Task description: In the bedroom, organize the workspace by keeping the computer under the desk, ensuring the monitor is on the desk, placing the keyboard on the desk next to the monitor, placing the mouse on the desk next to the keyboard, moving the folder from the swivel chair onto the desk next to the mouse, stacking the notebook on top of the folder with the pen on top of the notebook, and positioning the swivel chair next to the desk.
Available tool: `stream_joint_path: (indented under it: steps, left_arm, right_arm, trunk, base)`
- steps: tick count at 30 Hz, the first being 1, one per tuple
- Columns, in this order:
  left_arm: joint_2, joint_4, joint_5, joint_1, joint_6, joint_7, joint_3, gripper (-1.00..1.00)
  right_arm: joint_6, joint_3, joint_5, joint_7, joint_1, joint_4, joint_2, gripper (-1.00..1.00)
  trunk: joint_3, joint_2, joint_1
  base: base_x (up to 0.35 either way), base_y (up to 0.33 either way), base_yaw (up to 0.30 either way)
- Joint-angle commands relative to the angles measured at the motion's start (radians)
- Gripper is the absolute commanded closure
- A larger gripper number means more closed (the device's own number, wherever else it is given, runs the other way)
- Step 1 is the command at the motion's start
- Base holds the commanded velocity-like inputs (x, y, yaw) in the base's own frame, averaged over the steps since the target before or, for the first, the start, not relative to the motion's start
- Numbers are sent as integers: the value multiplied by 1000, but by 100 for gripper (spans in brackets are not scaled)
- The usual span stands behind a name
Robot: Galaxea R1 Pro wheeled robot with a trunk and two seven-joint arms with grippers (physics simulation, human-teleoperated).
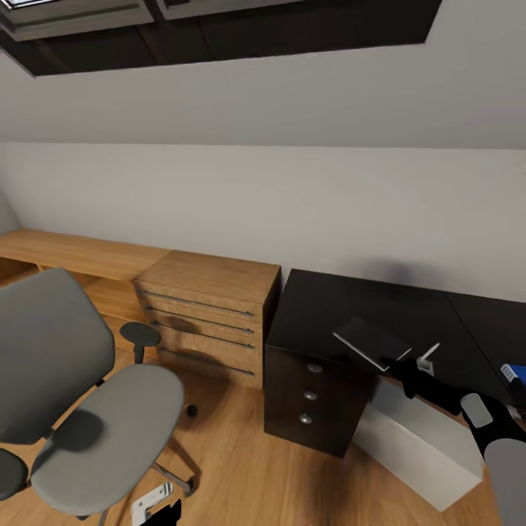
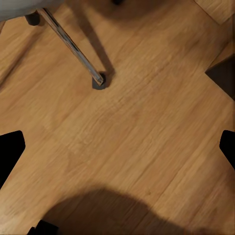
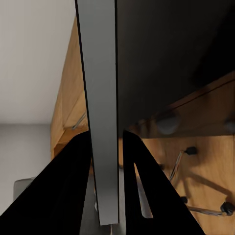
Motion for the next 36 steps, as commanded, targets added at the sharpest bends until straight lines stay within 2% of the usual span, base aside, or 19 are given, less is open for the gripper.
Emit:
stream_joint_path:
  steps: [1, 22, 32, 36]
  left_arm:
    - [-1, -2, 8, 0, 4, 0, 3, -100]
    - [-1, 20, 8, 0, 1, 0, 3, -100]
    - [-2, 32, 8, 0, 1, -1, 2, -100]
    - [-2, 36, 7, 0, 1, -1, 2, -100]
  right_arm:
    - [5, -6, 2, 4, -1, 1, 0, 100]
    - [-8, -7, 2, 7, -1, 1, -3, 100]
    - [-87, -7, 2, 8, -1, 0, -18, 100]
    - [-96, -7, 2, 12, -1, -1, -21, 100]
  trunk:
    - [-1, -1, 0]
    - [-1, -1, 0]
    - [-1, -1, 0]
    - [-1, -1, 0]
  base:
    - [0, 0, -205]
    - [0, 0, -252]
    - [0, 0, -260]
    - [0, 0, -260]
